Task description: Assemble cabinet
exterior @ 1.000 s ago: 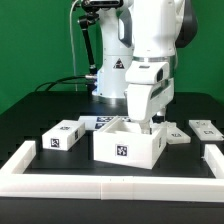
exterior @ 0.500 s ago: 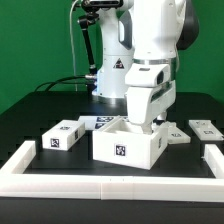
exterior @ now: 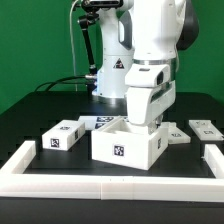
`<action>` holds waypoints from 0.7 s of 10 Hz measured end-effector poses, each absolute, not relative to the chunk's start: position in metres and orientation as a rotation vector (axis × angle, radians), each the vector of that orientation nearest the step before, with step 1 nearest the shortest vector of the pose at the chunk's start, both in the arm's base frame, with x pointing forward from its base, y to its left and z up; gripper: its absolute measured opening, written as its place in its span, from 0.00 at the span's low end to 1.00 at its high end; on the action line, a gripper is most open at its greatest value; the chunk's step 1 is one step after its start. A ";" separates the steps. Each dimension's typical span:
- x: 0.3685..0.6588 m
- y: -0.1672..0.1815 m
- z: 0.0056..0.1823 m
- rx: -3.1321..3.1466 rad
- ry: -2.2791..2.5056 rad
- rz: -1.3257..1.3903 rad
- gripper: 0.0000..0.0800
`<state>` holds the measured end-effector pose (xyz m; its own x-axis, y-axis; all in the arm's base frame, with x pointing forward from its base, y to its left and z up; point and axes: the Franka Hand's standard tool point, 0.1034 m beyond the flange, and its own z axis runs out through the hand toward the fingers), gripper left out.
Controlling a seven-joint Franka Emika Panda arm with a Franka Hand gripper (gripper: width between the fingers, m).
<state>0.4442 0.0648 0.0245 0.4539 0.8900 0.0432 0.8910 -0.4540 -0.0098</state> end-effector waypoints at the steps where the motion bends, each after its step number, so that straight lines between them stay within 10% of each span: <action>1: 0.444 0.065 0.025 -2.652 -1.625 -0.050 0.04; 7: 0.452 0.062 0.025 -2.548 -1.787 -0.044 0.04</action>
Offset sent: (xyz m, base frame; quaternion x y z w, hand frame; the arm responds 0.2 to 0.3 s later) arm 0.0000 0.0000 0.0000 0.0000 0.0000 0.0000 1.0000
